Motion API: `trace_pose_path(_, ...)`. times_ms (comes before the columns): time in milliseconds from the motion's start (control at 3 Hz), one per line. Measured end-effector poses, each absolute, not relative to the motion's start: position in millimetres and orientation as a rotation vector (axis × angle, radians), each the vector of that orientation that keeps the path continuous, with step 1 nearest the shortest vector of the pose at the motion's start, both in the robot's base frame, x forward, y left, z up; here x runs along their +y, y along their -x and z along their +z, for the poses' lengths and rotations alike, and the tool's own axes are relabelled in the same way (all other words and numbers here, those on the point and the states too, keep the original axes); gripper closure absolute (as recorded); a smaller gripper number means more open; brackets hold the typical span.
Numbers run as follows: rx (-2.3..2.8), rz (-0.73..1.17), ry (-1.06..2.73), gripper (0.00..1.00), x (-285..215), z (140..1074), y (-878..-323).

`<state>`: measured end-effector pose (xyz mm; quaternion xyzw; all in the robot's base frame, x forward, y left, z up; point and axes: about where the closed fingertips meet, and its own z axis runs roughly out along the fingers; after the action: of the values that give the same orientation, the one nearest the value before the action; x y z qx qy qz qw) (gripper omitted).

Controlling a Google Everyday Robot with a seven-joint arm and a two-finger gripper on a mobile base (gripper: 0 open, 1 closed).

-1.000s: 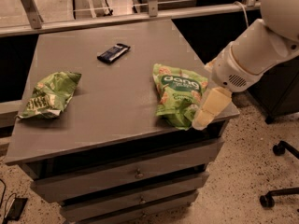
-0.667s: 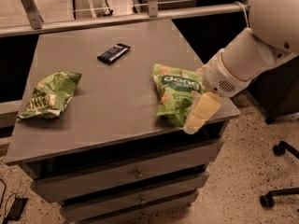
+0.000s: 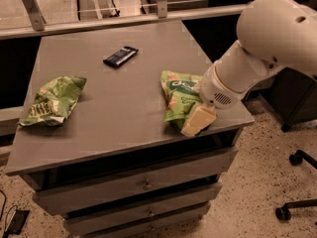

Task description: Move green rice chip bag near rxbar blueberry

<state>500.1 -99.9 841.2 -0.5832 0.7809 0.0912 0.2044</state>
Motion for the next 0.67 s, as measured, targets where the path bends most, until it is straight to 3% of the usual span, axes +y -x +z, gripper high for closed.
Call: trace_pose_path(667, 2.182, 0.259, 1.623, 0.87, -96.5, 842.1, -500.6)
